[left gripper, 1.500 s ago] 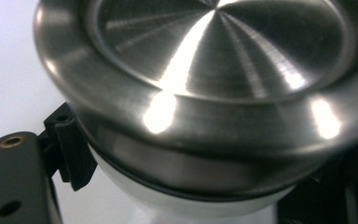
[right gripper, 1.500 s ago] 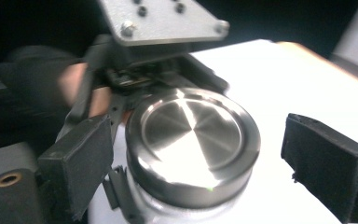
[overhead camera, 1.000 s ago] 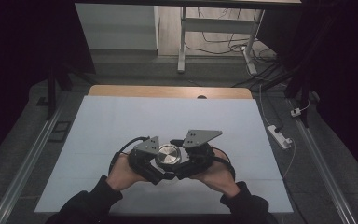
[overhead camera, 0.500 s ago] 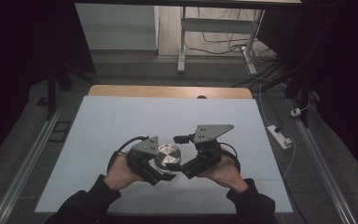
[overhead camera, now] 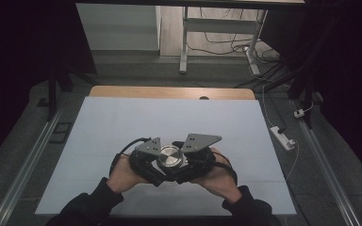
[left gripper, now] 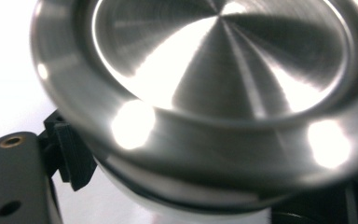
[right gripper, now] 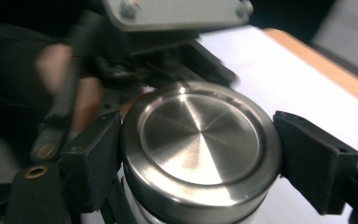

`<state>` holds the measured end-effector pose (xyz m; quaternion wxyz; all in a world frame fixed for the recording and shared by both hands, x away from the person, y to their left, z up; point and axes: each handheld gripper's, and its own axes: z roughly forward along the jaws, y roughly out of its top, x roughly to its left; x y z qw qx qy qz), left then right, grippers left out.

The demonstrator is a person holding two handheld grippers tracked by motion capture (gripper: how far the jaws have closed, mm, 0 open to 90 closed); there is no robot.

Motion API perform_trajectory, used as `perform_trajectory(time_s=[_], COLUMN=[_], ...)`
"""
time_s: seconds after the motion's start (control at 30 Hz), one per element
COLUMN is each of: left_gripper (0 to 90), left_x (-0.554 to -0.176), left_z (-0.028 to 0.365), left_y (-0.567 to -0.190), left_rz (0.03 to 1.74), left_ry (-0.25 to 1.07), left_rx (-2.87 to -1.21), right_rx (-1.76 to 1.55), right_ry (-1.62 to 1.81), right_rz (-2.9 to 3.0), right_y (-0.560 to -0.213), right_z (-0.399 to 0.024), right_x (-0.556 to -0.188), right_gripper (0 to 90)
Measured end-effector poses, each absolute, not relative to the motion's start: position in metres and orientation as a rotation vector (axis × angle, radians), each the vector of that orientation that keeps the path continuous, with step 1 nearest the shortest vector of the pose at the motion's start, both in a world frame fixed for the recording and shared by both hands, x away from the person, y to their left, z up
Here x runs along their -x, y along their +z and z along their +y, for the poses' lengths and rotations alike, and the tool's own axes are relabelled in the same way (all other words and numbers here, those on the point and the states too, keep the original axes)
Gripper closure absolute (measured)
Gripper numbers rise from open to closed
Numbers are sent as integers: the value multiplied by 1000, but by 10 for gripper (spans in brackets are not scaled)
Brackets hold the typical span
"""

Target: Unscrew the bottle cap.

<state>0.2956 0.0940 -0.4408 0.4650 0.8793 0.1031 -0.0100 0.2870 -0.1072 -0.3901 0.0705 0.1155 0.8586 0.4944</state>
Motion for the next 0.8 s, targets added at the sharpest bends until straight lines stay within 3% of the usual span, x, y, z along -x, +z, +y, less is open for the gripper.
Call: perform_trajectory(time_s=[0.1, 0.27, 0.3, 0.5, 0.8], left_gripper=[150, 150, 150, 150, 150], left_x=[-293, -293, -295, -299, -295], left_z=[90, 88, 89, 95, 92], left_y=[-441, -443, -443, -441, -438], left_rz=[168, 186, 233, 403, 339], left_ry=[-98, -96, -70, 48, 64], left_rx=[-2148, -2162, -2172, -2169, -2193], right_rx=[-198, -166, -185, -340, -391], right_ry=[1678, 1704, 1679, 1472, 1408], right_rz=[2725, 2752, 2732, 2578, 2557], right_y=[-395, -400, -398, -383, -395], right_z=[-120, -123, -123, -116, -101], right_x=[-302, -308, -307, -292, -287], right_gripper=[196, 173, 136, 122, 174])
